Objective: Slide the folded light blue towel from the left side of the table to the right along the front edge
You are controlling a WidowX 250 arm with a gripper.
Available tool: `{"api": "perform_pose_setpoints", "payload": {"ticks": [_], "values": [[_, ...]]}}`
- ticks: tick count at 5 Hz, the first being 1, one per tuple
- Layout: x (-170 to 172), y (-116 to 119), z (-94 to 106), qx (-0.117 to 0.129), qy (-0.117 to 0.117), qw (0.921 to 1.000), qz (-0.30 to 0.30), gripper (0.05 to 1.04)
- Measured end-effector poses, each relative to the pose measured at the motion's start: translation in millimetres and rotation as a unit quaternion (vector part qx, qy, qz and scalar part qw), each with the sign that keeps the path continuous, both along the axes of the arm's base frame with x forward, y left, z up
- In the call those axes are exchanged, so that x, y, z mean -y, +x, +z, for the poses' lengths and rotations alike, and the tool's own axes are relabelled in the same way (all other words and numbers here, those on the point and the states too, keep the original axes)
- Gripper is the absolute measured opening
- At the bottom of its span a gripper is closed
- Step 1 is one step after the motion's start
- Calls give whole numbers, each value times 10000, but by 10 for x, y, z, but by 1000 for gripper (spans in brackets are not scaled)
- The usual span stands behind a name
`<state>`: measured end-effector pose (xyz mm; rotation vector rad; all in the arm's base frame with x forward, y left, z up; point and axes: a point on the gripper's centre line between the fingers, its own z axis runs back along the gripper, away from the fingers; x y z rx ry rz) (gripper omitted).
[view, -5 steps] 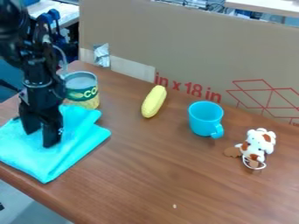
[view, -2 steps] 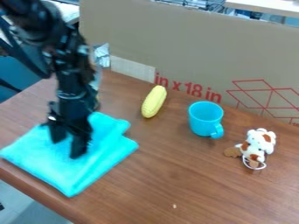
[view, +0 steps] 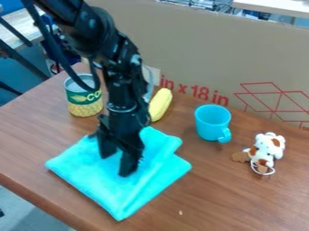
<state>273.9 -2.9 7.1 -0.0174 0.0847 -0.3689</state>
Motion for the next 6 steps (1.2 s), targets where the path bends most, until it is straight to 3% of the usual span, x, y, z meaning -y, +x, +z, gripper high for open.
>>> {"api": "perform_pose_setpoints", "payload": {"ticks": [1, 3, 4, 5, 6], "values": [[209, 28, -6, -90, -295, 9992, 251, 1001], [517, 8, 0, -207, -459, 9985, 229, 1001], [603, -109, 39, -222, -444, 9986, 189, 1001], [548, -180, 146, 57, -517, 9984, 221, 1001], [414, -227, 385, 266, -419, 9979, 425, 1001]]}}
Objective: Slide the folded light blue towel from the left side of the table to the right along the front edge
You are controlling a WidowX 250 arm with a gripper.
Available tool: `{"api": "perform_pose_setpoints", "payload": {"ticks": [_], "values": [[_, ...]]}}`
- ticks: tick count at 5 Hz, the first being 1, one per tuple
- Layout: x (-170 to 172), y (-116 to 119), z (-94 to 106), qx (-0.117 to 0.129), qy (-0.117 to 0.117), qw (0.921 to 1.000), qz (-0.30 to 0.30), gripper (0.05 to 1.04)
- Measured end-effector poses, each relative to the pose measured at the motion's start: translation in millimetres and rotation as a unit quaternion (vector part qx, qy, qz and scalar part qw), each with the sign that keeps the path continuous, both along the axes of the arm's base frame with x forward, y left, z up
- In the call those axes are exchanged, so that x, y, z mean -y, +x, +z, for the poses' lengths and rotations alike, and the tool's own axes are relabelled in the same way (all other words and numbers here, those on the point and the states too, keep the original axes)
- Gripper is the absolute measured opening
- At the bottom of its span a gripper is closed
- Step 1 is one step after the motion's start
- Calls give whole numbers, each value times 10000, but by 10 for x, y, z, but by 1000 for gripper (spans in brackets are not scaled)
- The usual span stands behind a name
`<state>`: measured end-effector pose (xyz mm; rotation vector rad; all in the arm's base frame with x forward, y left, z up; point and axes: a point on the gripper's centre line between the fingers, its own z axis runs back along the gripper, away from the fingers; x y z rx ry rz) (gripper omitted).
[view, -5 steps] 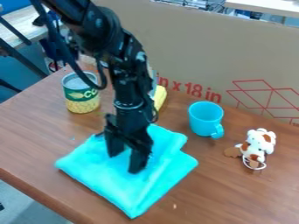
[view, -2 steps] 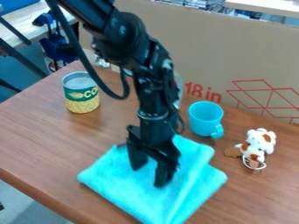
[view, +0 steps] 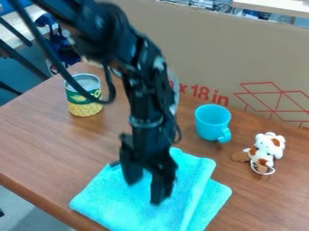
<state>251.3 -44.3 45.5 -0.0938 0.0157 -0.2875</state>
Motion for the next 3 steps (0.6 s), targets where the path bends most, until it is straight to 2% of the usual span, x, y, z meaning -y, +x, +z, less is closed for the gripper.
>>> {"api": "perform_pose_setpoints", "payload": {"ticks": [1, 2, 3], "values": [[-171, -23, 292, 278, 220, 9989, 292, 1001], [-363, -192, 522, 291, 398, 9979, 412, 1001], [-476, -398, 613, -308, 691, 9969, 227, 1001]]}}
